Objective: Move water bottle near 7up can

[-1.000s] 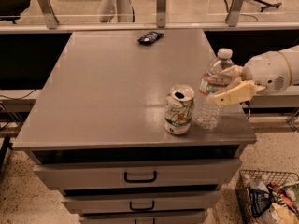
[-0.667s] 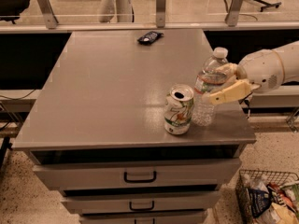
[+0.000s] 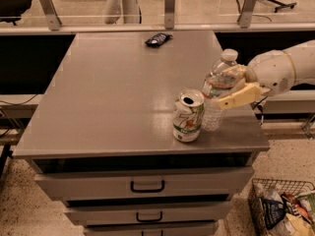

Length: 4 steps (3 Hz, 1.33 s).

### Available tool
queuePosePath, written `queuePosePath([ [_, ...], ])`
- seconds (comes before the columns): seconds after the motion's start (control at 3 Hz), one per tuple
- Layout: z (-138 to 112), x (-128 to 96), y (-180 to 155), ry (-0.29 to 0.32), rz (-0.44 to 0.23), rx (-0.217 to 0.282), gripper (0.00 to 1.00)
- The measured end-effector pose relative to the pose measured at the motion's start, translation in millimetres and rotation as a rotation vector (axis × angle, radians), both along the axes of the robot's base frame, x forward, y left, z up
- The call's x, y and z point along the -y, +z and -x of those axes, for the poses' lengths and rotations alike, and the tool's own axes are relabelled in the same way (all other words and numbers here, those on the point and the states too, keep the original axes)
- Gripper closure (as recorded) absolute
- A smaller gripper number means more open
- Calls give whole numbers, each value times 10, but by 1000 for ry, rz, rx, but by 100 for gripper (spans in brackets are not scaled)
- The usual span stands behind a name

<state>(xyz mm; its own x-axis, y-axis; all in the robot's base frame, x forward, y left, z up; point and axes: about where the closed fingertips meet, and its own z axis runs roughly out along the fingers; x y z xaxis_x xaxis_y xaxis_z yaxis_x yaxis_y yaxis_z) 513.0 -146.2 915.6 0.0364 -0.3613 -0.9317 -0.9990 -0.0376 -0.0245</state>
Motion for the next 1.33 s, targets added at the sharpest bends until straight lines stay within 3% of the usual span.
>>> queuePosePath([
  [1.0,127,-20,-114,90,-19,-23,16],
  [1.33,153,-35,-114,110,-29,-22,0],
])
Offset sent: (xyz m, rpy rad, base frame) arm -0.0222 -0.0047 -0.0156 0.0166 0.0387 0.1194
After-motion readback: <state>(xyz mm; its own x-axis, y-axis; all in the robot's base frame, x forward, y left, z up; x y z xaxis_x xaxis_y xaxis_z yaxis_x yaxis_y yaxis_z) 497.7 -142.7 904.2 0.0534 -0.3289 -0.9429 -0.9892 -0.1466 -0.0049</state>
